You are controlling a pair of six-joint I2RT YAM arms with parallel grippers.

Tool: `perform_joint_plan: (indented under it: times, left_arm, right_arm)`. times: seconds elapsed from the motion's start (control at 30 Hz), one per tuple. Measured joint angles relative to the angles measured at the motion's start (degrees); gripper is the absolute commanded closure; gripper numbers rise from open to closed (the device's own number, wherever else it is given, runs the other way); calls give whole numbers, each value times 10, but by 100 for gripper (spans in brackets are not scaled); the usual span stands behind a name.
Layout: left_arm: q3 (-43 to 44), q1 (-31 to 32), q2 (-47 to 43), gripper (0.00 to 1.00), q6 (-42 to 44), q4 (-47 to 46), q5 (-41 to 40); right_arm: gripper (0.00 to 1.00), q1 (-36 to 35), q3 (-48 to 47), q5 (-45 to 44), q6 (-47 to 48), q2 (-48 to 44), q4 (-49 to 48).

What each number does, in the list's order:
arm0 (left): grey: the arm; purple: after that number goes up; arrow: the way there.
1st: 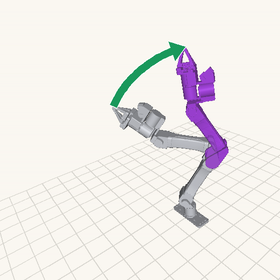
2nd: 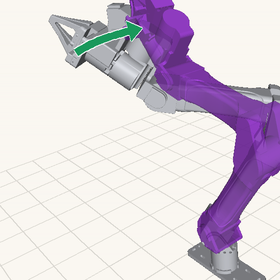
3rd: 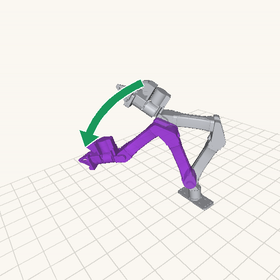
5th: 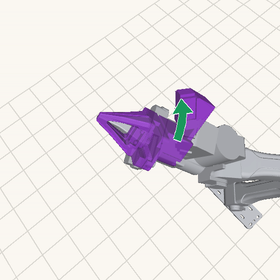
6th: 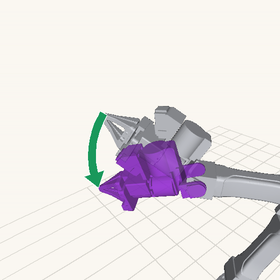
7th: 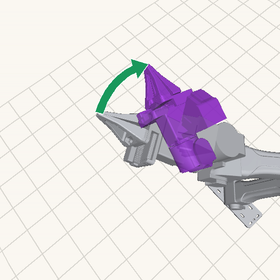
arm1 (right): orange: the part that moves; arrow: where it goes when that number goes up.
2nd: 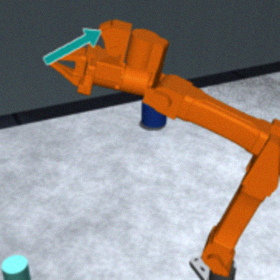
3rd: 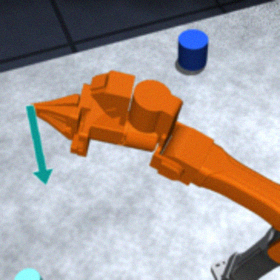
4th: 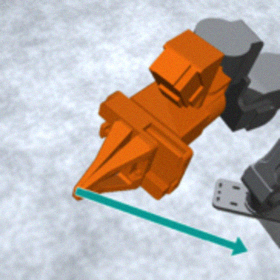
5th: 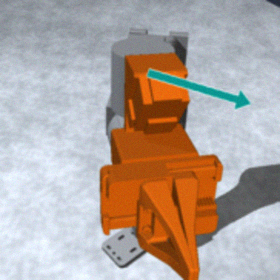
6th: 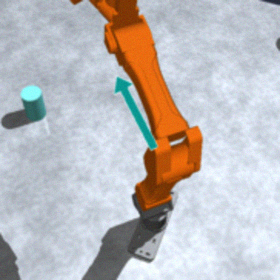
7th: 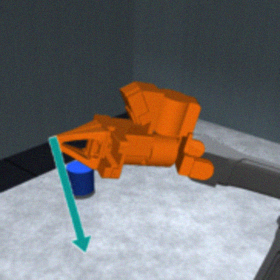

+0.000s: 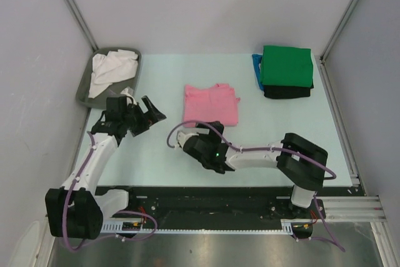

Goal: Fold and stack the t-shirts

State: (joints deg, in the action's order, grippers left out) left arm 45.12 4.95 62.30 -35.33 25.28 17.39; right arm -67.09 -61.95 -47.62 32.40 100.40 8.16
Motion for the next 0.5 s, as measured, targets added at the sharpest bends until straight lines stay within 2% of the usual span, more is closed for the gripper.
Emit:
perform_joint_plan:
  times: [0.13,0.27,0.5]
  left_arm:
    - [1,-59,16,0,21,27,16]
    - [1,-94,37,0,39,37,33]
    - [1,-103,46,0,45,31,54]
  right_arm:
    - [0,-24,94,-34,61,4,-74]
    - [0,-13,158,-42,111,7,-177]
    - [0,32,167,-36,192,88,-364]
